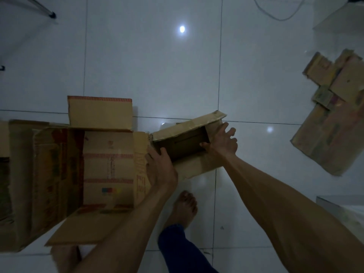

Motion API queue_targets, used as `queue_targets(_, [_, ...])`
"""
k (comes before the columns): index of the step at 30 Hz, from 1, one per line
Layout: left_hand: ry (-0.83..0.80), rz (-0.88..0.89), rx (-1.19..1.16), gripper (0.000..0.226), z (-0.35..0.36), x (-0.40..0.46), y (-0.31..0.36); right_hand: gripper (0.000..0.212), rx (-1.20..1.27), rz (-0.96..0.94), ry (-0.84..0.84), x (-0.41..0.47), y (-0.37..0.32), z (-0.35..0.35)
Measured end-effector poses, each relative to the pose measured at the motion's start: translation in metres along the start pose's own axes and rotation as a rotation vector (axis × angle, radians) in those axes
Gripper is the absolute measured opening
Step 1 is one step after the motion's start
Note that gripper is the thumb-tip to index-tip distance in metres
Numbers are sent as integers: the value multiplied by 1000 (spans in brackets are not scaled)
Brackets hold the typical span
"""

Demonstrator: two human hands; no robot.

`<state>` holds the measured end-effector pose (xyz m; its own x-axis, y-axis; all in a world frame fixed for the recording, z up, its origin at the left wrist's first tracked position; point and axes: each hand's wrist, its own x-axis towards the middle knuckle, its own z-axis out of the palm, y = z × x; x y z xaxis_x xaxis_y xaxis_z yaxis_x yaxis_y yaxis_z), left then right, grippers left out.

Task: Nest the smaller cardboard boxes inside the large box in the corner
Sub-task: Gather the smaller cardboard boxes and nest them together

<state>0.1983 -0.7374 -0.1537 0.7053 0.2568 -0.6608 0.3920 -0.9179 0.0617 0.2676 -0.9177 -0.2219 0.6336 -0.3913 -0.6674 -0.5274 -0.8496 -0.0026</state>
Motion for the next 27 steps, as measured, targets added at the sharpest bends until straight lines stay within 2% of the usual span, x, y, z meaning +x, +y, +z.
queue_targets(5, [16,-39,37,62,18,-1,-2,107,32,70,-15,1,1,6])
queue_targets(10, [-17,12,65,67,29,-1,0,89,44,96,23,1,6,10])
queue_targets(13, [-37,-18,0,60,24,2,5,75,53,67,71,-5,7,12])
queue_targets(17, [-18,-25,-210,46,12,9,5,37,82,49,172,-14,19,13])
queue_targets(22, [0,173,-395,33,-2,18,-6,30,296,138,189,-43,50,12])
queue_targets(27, [-47,437,-291,33,-17,32,-13,32,521,357,163,-98,73,35])
